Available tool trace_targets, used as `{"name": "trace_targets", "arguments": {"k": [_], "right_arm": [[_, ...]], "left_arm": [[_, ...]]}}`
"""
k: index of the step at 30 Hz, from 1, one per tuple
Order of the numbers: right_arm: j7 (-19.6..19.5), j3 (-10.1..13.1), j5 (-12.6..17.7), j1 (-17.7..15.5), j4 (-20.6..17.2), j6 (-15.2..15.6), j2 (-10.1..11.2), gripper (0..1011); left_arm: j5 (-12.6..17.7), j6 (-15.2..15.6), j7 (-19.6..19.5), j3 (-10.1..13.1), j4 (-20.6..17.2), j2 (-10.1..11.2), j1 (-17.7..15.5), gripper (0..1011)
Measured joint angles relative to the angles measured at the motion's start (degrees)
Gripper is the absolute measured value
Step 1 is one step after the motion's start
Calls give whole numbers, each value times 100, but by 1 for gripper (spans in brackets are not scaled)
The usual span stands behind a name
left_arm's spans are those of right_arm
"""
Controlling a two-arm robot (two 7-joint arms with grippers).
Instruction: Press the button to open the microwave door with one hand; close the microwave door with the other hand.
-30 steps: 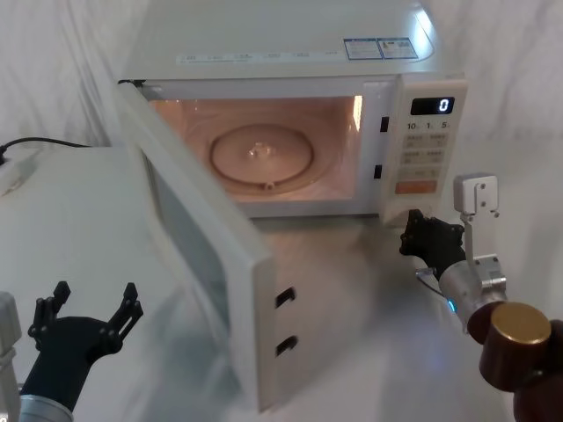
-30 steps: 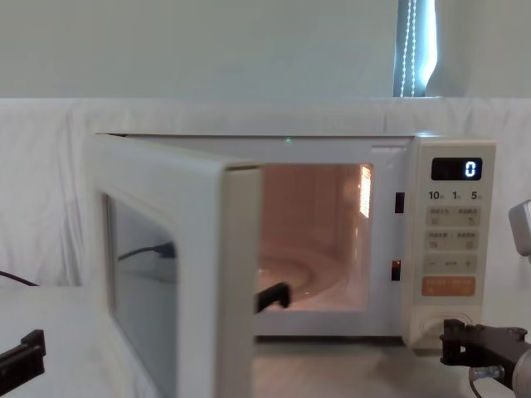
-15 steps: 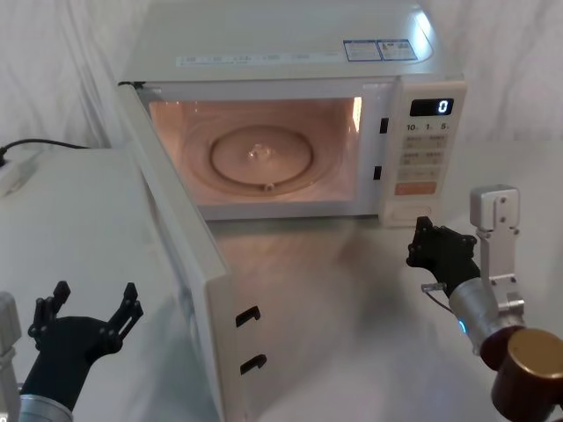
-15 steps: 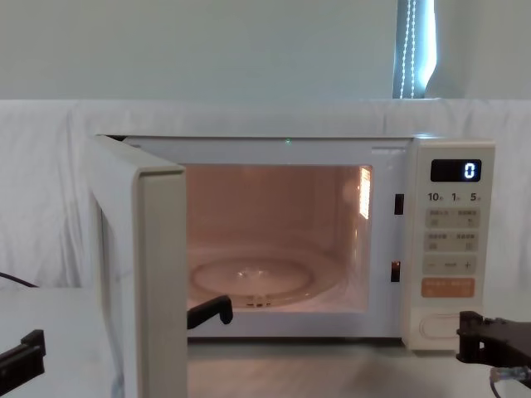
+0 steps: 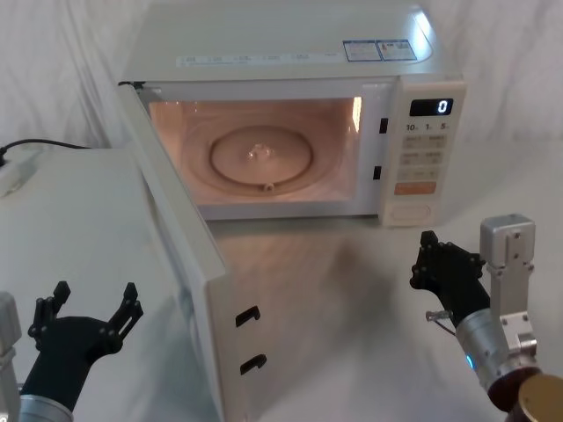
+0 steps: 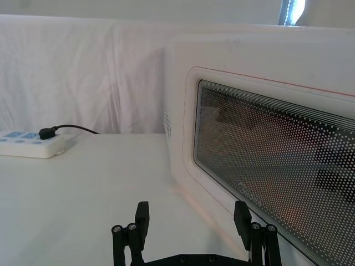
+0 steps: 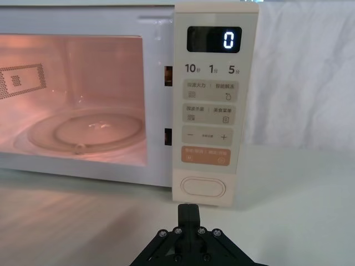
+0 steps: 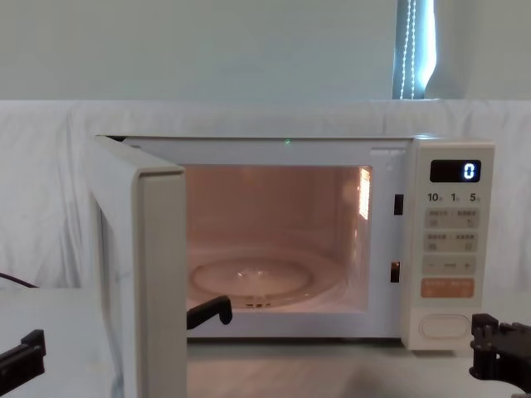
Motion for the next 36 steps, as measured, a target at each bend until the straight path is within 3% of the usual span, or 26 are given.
{"name": "trace_targets", "arguments": {"k": [8,36], "right_arm": [[27,22,19,-157,1,-426,-1,0],[11,24,7,-156,-28,-328,-12,0]], "left_arm": [[0,0,0,0,0,0,0,1001],[0,0,0,0,0,0,0,1001]]}}
